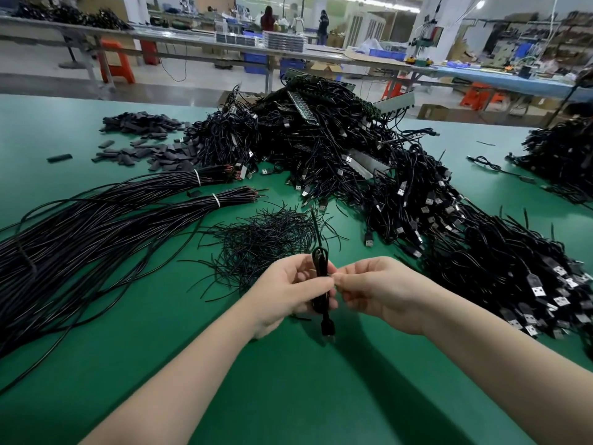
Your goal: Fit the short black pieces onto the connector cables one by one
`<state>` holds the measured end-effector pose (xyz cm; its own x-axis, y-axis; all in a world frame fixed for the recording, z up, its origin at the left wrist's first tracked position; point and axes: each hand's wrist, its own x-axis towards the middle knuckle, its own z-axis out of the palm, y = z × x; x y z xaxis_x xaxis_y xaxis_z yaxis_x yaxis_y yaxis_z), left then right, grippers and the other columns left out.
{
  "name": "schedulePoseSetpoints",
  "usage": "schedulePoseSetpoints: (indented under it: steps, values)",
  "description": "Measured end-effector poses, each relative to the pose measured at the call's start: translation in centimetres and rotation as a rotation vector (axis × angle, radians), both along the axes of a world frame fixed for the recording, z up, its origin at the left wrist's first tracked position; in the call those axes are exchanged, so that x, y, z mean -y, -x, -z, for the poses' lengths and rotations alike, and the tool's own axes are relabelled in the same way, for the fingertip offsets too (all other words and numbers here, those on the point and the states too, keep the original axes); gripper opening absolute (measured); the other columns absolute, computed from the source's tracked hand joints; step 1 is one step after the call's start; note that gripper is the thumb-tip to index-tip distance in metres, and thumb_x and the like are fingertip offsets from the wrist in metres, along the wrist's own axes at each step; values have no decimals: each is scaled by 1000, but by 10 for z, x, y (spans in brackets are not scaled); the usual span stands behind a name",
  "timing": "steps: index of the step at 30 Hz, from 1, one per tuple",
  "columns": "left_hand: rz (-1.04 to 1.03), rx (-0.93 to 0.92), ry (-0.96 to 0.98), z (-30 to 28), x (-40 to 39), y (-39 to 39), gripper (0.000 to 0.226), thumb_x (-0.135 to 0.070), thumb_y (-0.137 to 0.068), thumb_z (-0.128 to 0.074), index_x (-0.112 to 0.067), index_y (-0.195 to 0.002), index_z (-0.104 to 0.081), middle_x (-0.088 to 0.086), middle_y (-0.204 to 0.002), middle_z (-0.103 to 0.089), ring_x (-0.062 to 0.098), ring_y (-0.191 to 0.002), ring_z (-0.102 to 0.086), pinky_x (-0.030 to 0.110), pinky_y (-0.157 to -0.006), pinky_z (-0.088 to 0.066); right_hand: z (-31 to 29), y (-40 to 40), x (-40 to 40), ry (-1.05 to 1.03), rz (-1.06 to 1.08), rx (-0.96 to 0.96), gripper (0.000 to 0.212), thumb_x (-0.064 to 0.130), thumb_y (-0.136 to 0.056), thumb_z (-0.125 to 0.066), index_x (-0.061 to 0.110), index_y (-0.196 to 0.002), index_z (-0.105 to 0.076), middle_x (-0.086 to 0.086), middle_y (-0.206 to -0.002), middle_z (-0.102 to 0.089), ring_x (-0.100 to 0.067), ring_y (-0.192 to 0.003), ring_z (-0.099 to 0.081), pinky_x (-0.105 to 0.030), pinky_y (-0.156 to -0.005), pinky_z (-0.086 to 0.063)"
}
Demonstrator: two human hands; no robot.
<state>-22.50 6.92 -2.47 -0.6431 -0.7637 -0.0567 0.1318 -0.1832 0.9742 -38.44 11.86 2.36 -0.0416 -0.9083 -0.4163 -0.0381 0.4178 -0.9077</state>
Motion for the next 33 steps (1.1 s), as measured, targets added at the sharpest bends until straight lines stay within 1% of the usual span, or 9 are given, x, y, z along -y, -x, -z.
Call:
schedulePoseSetpoints:
  steps: [5, 11, 17, 19, 22, 26, 28, 31, 33]
  values:
    - [110, -72, -187, -1, 0, -1, 25, -15, -77, -70, -12, -101, -64, 2, -78, -71, 15, -68, -69, 24, -60, -57, 2, 5, -3, -33, 36, 42, 16, 5, -90, -63, 6, -73, -65, -3, -63, -59, -7, -53, -49, -16, -50, -45]
    - [59, -135, -276, 0, 2, 5, 24, -17, -76, -68, -10, -99, -66, 2, -73, -67, 11, -59, -63, 23, -56, -55, 16, -2, -9, 321, 132, -147, 12, 8, -88, -67, 3, -78, -70, -8, -66, -63, -12, -58, -53, -19, -56, -48]
    - [18, -78, -147, 4, 2, 6, 9, -8, -91, -62, -11, -98, -65, 2, -73, -69, 13, -61, -66, 23, -58, -55, 16, 5, -9, 128, 121, 115, 13, 4, -85, -66, 2, -74, -72, -11, -67, -61, -11, -55, -53, -18, -54, -49]
    - [1, -34, -77, 6, 0, 6, 10, -7, -92, -62, -14, -96, -67, 2, -74, -70, 13, -63, -67, 22, -57, -55, 13, 8, -11, 108, 103, 107, 15, 2, -84, -67, 5, -69, -72, -8, -64, -63, -11, -54, -53, -18, -54, -50]
    - [-11, -19, -52, 8, -2, 8, 11, -7, -91, -63, -15, -94, -70, 2, -74, -71, 13, -64, -68, 23, -60, -57, 11, 10, -14, 236, 74, -148, 10, 5, -82, -73, 8, -72, -70, -6, -64, -67, -11, -56, -55, -20, -56, -49]
    - [17, -71, -156, 7, -3, 9, 7, -7, -88, -64, -8, -90, -71, 5, -72, -69, 12, -59, -64, 23, -59, -55, 13, 11, -15, 529, -4, -704, 13, 15, -81, -77, 20, -73, -68, 3, -66, -68, -5, -60, -58, -20, -63, -48]
    - [30, -96, -211, 5, -4, 10, 5, -13, -80, -68, -10, -81, -73, 5, -71, -68, 11, -57, -63, 22, -57, -54, 15, 11, -15, 742, -49, -936, 10, 12, -81, -77, 17, -76, -70, 11, -69, -63, -4, -64, -58, -20, -65, -48]
    - [61, -128, -277, 3, -5, 10, 7, -17, -77, -69, -16, -72, -74, 2, -70, -66, 10, -54, -60, 20, -54, -52, 8, 17, -12, 1098, -300, -1204, 3, 2, -81, -72, 5, -82, -70, -4, -78, -65, -22, -69, -63, -33, -64, -53]
    - [102, -138, -299, 4, -5, 10, 11, -17, -81, -69, -19, -71, -75, 0, -70, -65, 9, -54, -59, 20, -54, -51, 0, 25, -11, 1333, -545, -1445, 13, -3, -88, -58, -1, -86, -71, -11, -82, -67, -29, -71, -65, -35, -62, -55]
